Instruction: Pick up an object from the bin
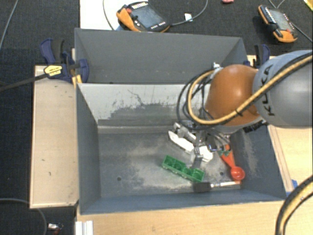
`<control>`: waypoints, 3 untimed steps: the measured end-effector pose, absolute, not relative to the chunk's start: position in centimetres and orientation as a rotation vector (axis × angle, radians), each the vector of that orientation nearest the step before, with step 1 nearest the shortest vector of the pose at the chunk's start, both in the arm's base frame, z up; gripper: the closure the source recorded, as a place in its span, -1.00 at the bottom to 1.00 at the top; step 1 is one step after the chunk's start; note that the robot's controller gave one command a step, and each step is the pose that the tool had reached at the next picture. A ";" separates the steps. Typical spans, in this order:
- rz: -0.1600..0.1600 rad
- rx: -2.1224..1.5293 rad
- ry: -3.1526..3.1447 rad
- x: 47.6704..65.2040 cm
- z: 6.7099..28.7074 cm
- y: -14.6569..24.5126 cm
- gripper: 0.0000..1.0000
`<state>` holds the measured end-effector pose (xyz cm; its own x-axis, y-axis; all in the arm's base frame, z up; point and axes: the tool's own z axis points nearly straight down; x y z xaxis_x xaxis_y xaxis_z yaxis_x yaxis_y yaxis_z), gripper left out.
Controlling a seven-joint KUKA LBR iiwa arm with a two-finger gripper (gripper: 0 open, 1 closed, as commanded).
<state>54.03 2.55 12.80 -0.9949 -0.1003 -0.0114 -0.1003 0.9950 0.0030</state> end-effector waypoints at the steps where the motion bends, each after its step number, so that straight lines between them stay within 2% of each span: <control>1: 0.005 -0.359 3.113 52.3 11.9 7.1 -1.00; 2: 0.004 0.211 3.125 50.5 11.7 4.9 -1.00; 3: 0.010 -0.163 3.124 47.8 18.7 11.3 -1.00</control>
Offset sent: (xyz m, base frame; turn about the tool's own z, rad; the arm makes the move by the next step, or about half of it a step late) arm -0.0380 0.0182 -0.0118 0.2413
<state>47.76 11.29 18.75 -0.9945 -0.1039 -0.0136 -0.1040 0.9946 0.0055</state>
